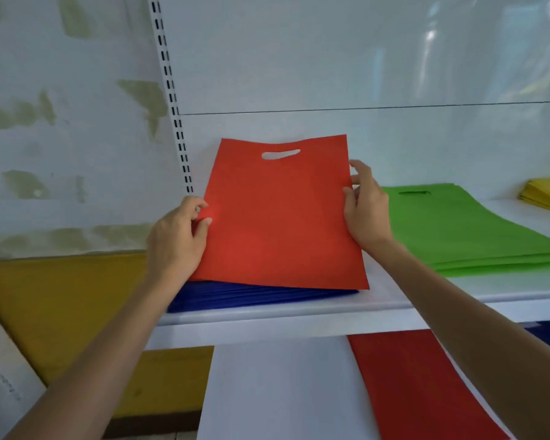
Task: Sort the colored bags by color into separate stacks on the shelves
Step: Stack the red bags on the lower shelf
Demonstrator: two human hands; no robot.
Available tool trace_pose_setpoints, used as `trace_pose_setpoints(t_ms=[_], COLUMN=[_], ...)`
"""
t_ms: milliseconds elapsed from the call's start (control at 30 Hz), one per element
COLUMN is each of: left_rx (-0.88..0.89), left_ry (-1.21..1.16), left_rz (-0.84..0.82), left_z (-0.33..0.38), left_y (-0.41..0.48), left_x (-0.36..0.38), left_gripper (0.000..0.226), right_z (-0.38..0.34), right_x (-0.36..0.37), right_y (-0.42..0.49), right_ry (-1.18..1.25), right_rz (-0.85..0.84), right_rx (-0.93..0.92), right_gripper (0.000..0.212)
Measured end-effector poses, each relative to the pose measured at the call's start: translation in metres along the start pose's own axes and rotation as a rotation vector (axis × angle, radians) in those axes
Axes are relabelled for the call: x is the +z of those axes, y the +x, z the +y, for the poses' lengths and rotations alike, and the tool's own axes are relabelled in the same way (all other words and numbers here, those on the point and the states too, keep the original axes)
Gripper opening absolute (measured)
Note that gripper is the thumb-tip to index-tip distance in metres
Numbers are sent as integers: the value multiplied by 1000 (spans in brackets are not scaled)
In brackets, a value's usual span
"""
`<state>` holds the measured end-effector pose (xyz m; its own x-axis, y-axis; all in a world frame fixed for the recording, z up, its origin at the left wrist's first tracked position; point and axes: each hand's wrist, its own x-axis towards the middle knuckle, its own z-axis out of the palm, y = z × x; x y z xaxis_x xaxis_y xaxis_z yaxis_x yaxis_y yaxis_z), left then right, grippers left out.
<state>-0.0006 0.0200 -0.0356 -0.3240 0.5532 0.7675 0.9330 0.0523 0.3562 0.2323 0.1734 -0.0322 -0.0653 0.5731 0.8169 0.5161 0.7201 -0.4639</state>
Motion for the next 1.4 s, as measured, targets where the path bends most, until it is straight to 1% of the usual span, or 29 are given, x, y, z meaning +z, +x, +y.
trace_pose_setpoints(t_ms=[100,167,333,400,500,567,667,733,833,900,1000,1133,1233,1333,1400], left_rx=[105,132,231,312,412,407,445,467,420,375,277,165,91,10,-37], left_ry=[-92,-184,-332,-350,-404,-458,-505,-497,-507,-512,-499,-464,-393,-301,-240], left_rz=[13,-30,-134,-158,-252,-320,-392,-452,-579,-655,-758,-847,-850,-804,-794], left_z=[35,65,144,181,239,276,319,341,360,362,351,311,267,220,192], left_y=[2,-1,-25,-46,-94,-128,-179,-216,-273,-308,-346,-365,-366,-362,-357], left_x=[1,9,49,71,102,117,140,157,181,194,211,239,259,276,286], left_gripper=[18,20,27,29,41,41,45,41,37,38,37,37,35,32,34], right_z=[8,19,68,90,119,139,167,184,209,225,246,278,304,326,338], right_x=[-43,-78,-178,-226,-297,-340,-395,-426,-456,-462,-449,-396,-338,-272,-227], right_y=[3,0,-30,-54,-103,-136,-185,-219,-259,-278,-300,-315,-320,-315,-311], right_ry=[-67,-128,-247,-294,-350,-428,-524,-568,-604,-608,-587,-539,-482,-385,-330], right_rz=[87,100,114,112,128,139,82,32,-21,-54,-118,-220,-309,-400,-448], right_rx=[-94,-80,68,138,258,323,434,497,571,601,631,682,673,680,649], right_gripper=[34,33,33,34,38,40,41,40,32,26,20,24,29,28,28])
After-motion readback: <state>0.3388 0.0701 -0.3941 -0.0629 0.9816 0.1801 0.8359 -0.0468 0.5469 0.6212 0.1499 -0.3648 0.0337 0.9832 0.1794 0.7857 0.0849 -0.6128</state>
